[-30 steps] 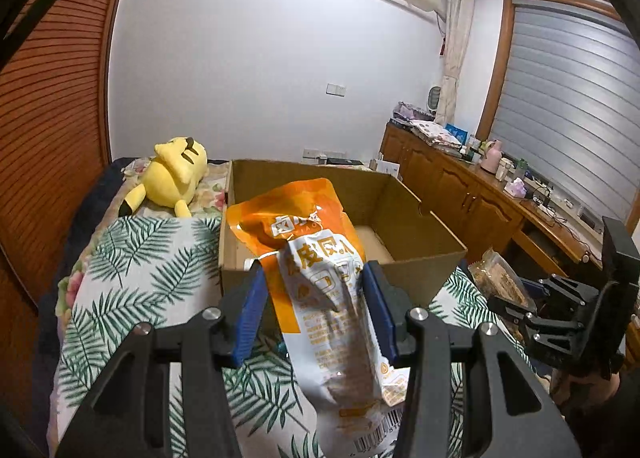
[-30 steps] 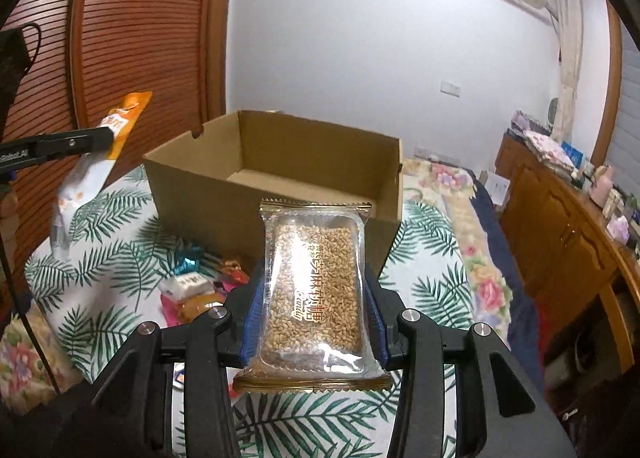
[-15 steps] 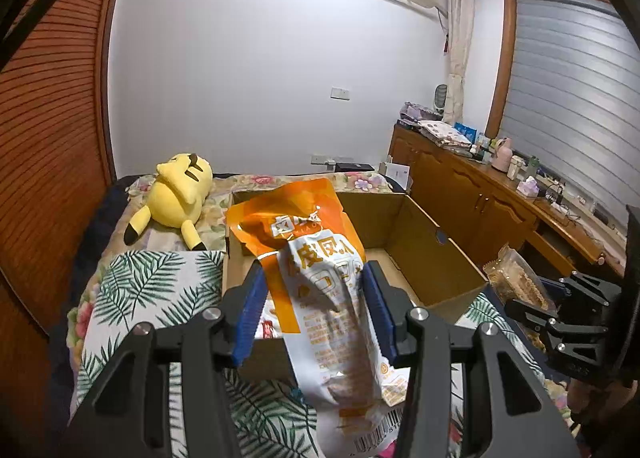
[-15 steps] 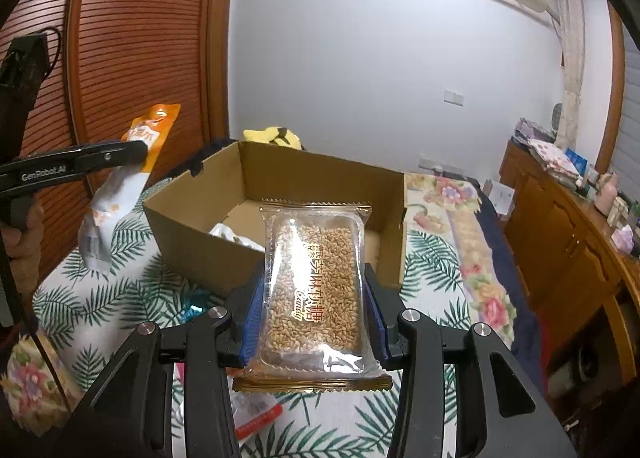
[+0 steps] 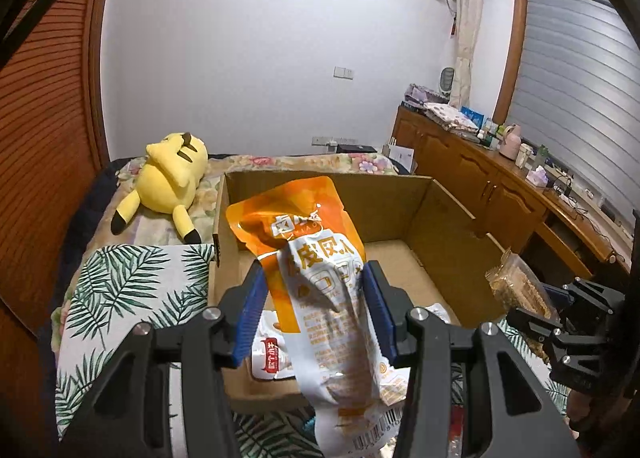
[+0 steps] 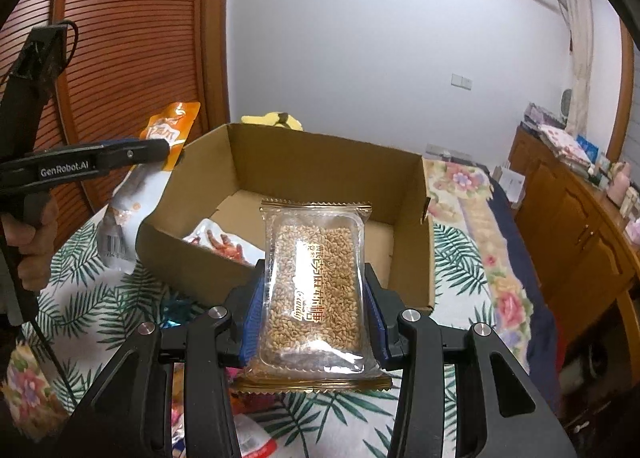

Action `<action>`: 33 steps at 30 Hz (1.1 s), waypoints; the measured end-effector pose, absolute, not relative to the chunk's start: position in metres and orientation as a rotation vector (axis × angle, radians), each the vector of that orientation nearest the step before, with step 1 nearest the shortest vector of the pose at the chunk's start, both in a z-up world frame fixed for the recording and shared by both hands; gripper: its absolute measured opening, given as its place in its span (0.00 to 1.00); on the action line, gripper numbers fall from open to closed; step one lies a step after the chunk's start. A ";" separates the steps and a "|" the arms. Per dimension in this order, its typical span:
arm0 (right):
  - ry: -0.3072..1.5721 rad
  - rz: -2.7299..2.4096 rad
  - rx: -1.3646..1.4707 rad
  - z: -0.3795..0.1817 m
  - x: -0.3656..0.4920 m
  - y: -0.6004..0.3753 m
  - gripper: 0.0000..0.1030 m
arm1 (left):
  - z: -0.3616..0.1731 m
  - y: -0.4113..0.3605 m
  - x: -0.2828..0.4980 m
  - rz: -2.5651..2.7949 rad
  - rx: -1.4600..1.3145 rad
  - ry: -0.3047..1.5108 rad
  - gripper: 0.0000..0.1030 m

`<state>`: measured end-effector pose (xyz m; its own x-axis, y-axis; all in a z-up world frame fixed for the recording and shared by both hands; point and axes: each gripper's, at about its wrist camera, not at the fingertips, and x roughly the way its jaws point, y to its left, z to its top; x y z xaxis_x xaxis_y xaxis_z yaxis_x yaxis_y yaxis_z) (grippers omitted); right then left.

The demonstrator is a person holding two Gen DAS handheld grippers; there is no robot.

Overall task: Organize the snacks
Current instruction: 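Carry both packets to the box and open the left tool to drop the orange packet, then lower the grain-bar packet into the box and open the right tool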

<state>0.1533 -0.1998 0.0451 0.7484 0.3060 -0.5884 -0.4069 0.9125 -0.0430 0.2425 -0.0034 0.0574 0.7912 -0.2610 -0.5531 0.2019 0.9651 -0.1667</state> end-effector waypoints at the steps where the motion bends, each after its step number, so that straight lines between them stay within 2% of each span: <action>1: 0.613 0.392 -0.167 0.044 0.157 -0.200 0.42 | 0.056 -0.004 0.245 -0.250 -0.102 0.612 0.46; 6: 0.610 0.393 -0.158 0.043 0.173 -0.197 0.42 | 0.052 -0.005 0.260 -0.256 -0.107 0.620 0.46; 9: 0.608 0.400 -0.166 0.045 0.180 -0.191 0.42 | 0.048 -0.006 0.268 -0.265 -0.104 0.635 0.40; 25: 0.615 0.399 -0.193 0.047 0.191 -0.175 0.43 | 0.046 -0.008 0.265 -0.286 -0.074 0.637 0.40; 30: 0.623 0.396 -0.200 0.046 0.196 -0.174 0.45 | 0.044 -0.011 0.261 -0.278 -0.062 0.636 0.43; 32: 0.626 0.392 -0.211 0.046 0.199 -0.172 0.47 | 0.042 -0.011 0.261 -0.273 -0.060 0.639 0.48; 33: 0.629 0.392 -0.214 0.045 0.201 -0.172 0.47 | 0.041 -0.011 0.261 -0.265 -0.057 0.638 0.53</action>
<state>0.2005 -0.1715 0.0451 0.7386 0.2900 -0.6086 -0.4182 0.9052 -0.0761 0.2606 -0.0115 0.0414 0.7708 -0.2616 -0.5809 0.2267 0.9648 -0.1336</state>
